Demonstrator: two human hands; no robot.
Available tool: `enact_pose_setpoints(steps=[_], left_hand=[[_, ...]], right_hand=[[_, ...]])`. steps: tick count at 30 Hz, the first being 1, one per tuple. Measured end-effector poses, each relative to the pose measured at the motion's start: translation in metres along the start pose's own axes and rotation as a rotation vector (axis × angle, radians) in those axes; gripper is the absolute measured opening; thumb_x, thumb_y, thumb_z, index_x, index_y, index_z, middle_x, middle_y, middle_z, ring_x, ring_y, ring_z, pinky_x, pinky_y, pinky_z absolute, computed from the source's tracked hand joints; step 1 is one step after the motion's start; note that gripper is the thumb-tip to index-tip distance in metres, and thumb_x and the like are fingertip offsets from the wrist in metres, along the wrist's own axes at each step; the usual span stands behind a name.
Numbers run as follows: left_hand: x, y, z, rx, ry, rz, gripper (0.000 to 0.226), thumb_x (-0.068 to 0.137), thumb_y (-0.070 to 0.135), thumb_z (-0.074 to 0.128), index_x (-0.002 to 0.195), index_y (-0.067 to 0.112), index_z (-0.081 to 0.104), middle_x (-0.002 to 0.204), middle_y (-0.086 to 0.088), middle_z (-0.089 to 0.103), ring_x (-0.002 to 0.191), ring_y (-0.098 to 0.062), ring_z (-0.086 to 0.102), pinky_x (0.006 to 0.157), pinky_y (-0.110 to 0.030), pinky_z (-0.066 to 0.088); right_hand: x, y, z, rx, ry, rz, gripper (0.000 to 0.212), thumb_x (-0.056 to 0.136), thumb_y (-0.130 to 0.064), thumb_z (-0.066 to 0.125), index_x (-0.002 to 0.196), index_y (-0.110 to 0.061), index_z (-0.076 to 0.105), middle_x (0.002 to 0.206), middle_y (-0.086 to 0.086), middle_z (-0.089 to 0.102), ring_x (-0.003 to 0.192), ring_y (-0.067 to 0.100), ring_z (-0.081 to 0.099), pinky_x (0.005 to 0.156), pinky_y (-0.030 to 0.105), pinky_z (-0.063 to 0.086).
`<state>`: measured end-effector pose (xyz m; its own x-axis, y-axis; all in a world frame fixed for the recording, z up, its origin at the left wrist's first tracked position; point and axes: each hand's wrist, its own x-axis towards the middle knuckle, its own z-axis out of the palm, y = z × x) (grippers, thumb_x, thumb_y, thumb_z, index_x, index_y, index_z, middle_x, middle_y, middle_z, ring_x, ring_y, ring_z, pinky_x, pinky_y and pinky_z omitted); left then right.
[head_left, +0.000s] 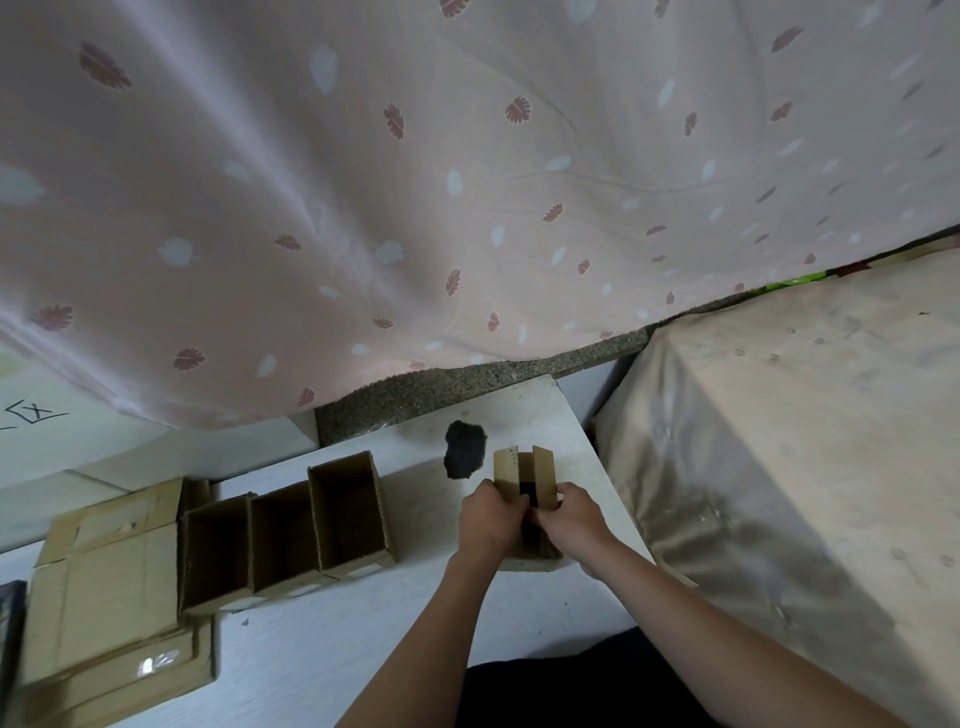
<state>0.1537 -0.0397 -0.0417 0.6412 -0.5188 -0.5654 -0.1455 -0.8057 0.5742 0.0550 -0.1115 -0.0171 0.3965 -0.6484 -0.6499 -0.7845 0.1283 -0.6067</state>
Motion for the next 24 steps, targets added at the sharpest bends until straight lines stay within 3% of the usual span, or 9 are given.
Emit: enact_pose_setpoints(steps=[4, 7, 10, 12, 15, 17, 20, 22, 24], left_hand=[[0.0, -0.004, -0.003, -0.065, -0.065, 0.0, 0.032, 0.098, 0.033, 0.058, 0.116, 0.007, 0.061, 0.107, -0.011, 0.069, 0.096, -0.024, 0.066, 0.083, -0.036, 0.055], [0.002, -0.01, -0.007, -0.112, -0.066, 0.0, 0.024, 0.102, 0.026, 0.047, 0.094, 0.008, 0.061, 0.088, -0.01, 0.066, 0.081, -0.023, 0.063, 0.071, -0.035, 0.05], [0.001, -0.022, -0.012, -0.22, -0.08, -0.07, 0.031, 0.105, 0.022, 0.043, 0.078, 0.01, 0.053, 0.076, -0.006, 0.057, 0.068, -0.017, 0.053, 0.062, -0.03, 0.043], [-0.001, -0.025, -0.017, -0.316, -0.112, -0.125, 0.027, 0.106, 0.028, 0.045, 0.086, 0.013, 0.055, 0.087, -0.007, 0.06, 0.078, -0.018, 0.058, 0.068, -0.031, 0.05], [-0.001, -0.024, -0.022, -0.392, -0.142, -0.174, 0.023, 0.106, 0.032, 0.046, 0.089, 0.018, 0.052, 0.098, -0.009, 0.059, 0.088, -0.022, 0.059, 0.091, -0.044, 0.055], [-0.003, -0.022, -0.023, -0.422, -0.154, -0.197, 0.019, 0.106, 0.031, 0.047, 0.104, 0.014, 0.056, 0.106, -0.011, 0.06, 0.096, -0.026, 0.059, 0.094, -0.047, 0.055], [-0.004, -0.019, -0.023, -0.498, -0.168, -0.155, 0.047, 0.101, 0.021, 0.057, 0.145, 0.017, 0.041, 0.125, -0.01, 0.057, 0.113, -0.031, 0.057, 0.086, -0.043, 0.055], [-0.001, -0.016, -0.023, -0.486, -0.121, -0.077, 0.074, 0.093, 0.014, 0.068, 0.154, 0.022, 0.026, 0.139, -0.011, 0.052, 0.121, -0.03, 0.054, 0.097, -0.046, 0.053], [0.004, -0.011, -0.023, -0.38, -0.049, -0.018, 0.089, 0.088, 0.019, 0.075, 0.158, 0.021, 0.02, 0.147, -0.01, 0.046, 0.123, -0.028, 0.053, 0.098, -0.041, 0.052]], right_hand=[[0.0, 0.0, -0.001, -0.045, 0.005, -0.004, 0.032, 0.095, -0.027, 0.063, 0.122, -0.011, 0.057, 0.117, 0.009, 0.063, 0.107, 0.027, 0.061, 0.084, 0.035, 0.052], [0.002, 0.006, -0.003, -0.038, -0.003, 0.02, 0.018, 0.104, -0.026, 0.046, 0.107, -0.012, 0.057, 0.104, 0.008, 0.061, 0.094, 0.023, 0.059, 0.069, 0.029, 0.043], [0.008, 0.016, -0.008, -0.026, 0.045, 0.06, 0.025, 0.107, -0.023, 0.036, 0.085, -0.018, 0.046, 0.082, 0.0, 0.048, 0.071, 0.013, 0.046, 0.055, 0.026, 0.034], [0.011, 0.021, -0.013, -0.007, 0.064, 0.087, 0.021, 0.107, -0.024, 0.037, 0.091, -0.015, 0.047, 0.085, 0.0, 0.049, 0.074, 0.012, 0.047, 0.056, 0.026, 0.036], [0.014, 0.024, -0.016, -0.032, 0.074, 0.094, 0.019, 0.107, -0.025, 0.039, 0.101, -0.01, 0.05, 0.09, 0.001, 0.052, 0.079, 0.014, 0.05, 0.057, 0.026, 0.036], [0.015, 0.023, -0.015, -0.082, 0.084, 0.062, 0.019, 0.107, -0.024, 0.039, 0.103, -0.01, 0.051, 0.096, 0.004, 0.055, 0.083, 0.018, 0.052, 0.059, 0.027, 0.037], [0.014, 0.019, -0.016, -0.311, 0.108, -0.06, 0.017, 0.106, -0.021, 0.04, 0.094, -0.012, 0.046, 0.089, 0.003, 0.052, 0.078, 0.019, 0.049, 0.061, 0.029, 0.035], [0.014, 0.014, -0.021, -0.512, 0.126, -0.143, 0.014, 0.103, -0.018, 0.045, 0.09, -0.015, 0.043, 0.085, 0.002, 0.052, 0.076, 0.02, 0.049, 0.063, 0.029, 0.035], [0.015, 0.007, -0.024, -0.651, 0.144, -0.221, 0.014, 0.101, -0.018, 0.047, 0.087, -0.017, 0.044, 0.084, 0.003, 0.054, 0.077, 0.024, 0.051, 0.063, 0.03, 0.035]])
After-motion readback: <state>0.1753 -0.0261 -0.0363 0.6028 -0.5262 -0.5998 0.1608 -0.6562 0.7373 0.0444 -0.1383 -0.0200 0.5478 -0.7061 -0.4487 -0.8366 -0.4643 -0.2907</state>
